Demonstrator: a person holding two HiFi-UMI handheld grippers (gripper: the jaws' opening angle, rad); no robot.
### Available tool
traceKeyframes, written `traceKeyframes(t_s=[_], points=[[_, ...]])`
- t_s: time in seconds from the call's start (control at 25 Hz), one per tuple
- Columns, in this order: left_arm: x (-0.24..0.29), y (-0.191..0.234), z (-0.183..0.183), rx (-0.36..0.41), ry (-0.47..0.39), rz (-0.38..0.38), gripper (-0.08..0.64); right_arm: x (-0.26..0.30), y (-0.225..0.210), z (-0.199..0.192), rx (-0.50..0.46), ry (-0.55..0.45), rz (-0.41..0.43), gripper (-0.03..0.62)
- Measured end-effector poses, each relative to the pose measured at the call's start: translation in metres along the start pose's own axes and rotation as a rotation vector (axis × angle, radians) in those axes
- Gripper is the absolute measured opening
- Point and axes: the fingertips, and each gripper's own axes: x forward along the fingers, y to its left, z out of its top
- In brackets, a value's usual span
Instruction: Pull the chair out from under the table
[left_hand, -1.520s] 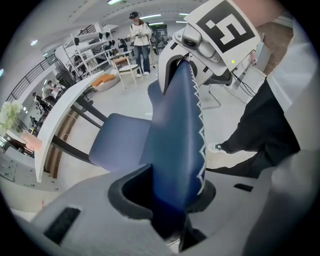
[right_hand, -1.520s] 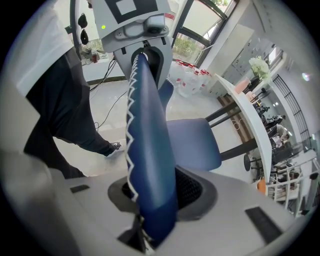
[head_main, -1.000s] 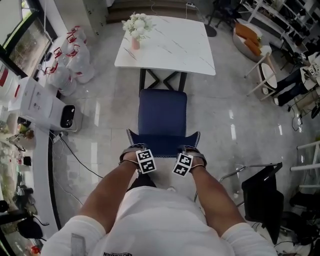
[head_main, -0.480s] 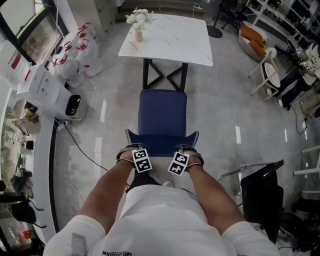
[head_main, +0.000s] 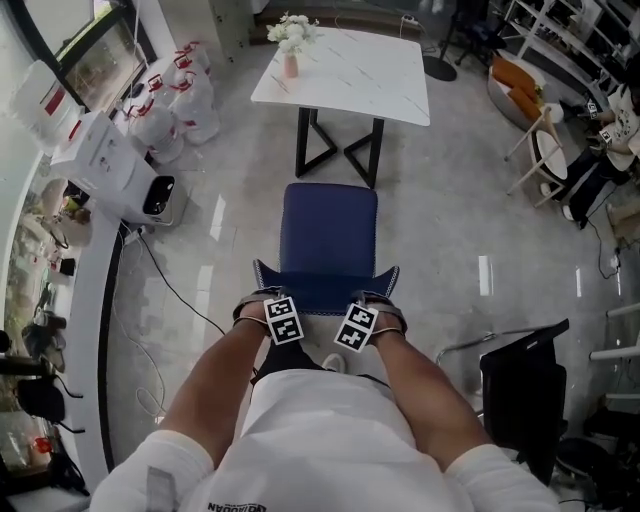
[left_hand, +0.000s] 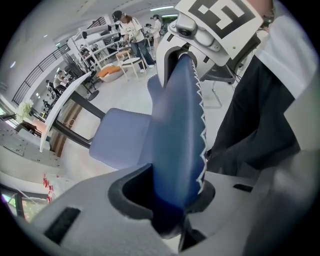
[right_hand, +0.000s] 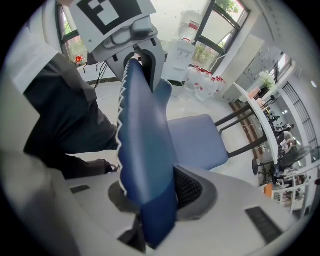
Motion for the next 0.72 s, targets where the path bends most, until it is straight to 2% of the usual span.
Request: traceKeyframes(t_s=[0.44, 0.72], points=[[-0.013, -0.045, -0.011, -0.018, 0.008, -0.012, 0.114, -0.017, 0.045, -0.001, -0.007, 0.005, 0.034, 0.13], [-0.022, -0.044, -0.018, -0.024, 0.007, -0.013, 0.112, -0.024, 0.047, 0.009, 0.02, 0.006, 0.025, 0.129]])
